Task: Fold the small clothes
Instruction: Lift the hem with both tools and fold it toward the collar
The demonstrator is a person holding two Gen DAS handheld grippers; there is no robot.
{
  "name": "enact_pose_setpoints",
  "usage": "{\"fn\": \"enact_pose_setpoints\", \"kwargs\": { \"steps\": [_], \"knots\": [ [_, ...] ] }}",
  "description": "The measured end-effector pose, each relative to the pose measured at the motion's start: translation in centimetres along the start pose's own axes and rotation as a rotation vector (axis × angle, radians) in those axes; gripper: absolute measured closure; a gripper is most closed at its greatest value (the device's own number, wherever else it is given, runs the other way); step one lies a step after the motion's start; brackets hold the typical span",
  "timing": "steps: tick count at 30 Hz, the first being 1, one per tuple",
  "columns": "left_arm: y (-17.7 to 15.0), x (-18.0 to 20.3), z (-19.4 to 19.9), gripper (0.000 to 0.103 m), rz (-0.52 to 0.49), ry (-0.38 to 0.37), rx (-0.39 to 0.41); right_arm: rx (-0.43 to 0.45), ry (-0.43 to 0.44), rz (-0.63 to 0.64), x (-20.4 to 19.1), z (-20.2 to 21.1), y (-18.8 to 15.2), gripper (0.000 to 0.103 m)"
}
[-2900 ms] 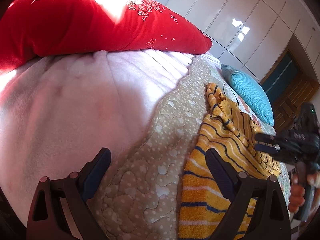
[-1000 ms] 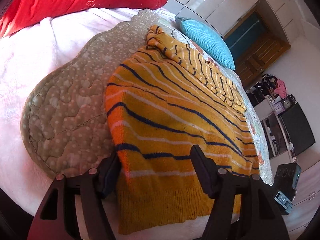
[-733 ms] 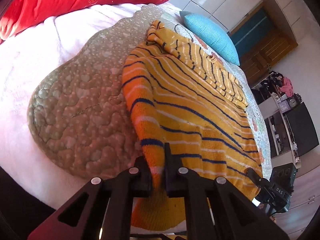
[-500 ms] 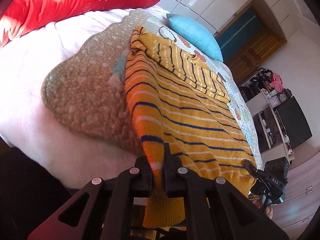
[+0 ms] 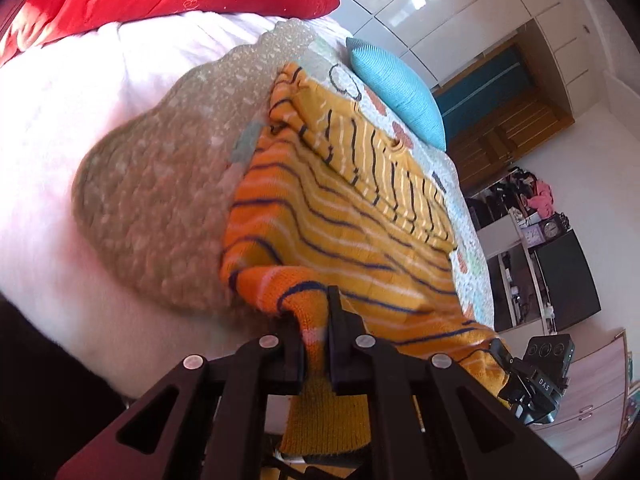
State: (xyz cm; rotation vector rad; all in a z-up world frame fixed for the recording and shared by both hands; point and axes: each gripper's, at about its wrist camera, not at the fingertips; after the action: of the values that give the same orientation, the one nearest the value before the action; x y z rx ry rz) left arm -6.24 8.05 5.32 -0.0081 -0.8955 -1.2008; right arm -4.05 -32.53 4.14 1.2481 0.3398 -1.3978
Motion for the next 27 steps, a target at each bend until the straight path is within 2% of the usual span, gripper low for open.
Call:
{"fn": "enact_pose_setpoints", "kwargs": {
  "steps": [3,6,9,12,14,15,16,17,18,20,22,24,27],
  "knots": [
    [4.6,2.1,-1.5,0.096,-0.036,0.001,0.040,0.039,-0.007,0.029,-0.7,-1.6,4.9,0.093],
    [9.4,3.8,-4.8,0.096,-0.053,0.027,0.049,0.067,-0.014,-0.019,0.5,-3.9,9.9,0.093],
    [13.6,4.8,-9.1,0.095,-0.087,0.114,0.058,0.070,-0.046,-0.096,2.8,-7.1,13.8,0.091],
    [16.2,4.8,-13.5,0.095,-0.111,0.178,0.013,0.045,-0.074,-0.171,5.6,-9.5,16.1,0.089],
    [17.0,3.7,-15.1,0.095,-0.065,0.152,-0.019,0.050,-0.043,-0.255,7.8,-10.3,17.1,0.080],
    [17.4,3.2,-15.4,0.095,-0.031,0.123,-0.026,0.059,-0.016,-0.300,8.9,-10.6,17.5,0.069],
    [17.7,2.6,-15.6,0.091,0.002,0.086,-0.031,0.069,0.015,-0.338,9.7,-10.8,17.9,0.058],
    [18.1,2.2,-15.6,0.079,0.029,0.047,-0.036,0.077,0.045,-0.366,10.4,-11.0,18.4,0.055],
    [18.6,1.7,-15.6,0.072,0.058,0.006,-0.034,0.085,0.071,-0.390,10.9,-11.3,19.0,0.052],
    [19.3,1.0,-15.2,0.043,0.120,-0.058,0.006,0.102,0.133,-0.453,12.4,-11.7,19.7,0.045],
    [20.1,0.3,-14.5,0.033,0.177,-0.113,0.052,0.141,0.186,-0.524,13.6,-11.9,20.3,0.035],
    [20.9,-0.6,-14.2,0.032,0.226,-0.166,0.060,0.201,0.216,-0.578,14.4,-11.8,20.8,0.029],
    [21.4,-0.9,-13.9,0.031,0.238,-0.131,0.064,0.243,0.210,-0.628,15.2,-11.7,21.6,0.027]
  ]
}}
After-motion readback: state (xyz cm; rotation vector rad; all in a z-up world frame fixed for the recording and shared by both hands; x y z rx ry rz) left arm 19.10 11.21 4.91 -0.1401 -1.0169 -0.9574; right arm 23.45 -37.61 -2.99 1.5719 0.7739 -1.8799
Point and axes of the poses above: each gripper's, at about its wrist camera, not at the fingertips, and z roughly against the way its jaws point, x to its right, y to its top, and after that the axes turned 2 degrees about -z, right-handed
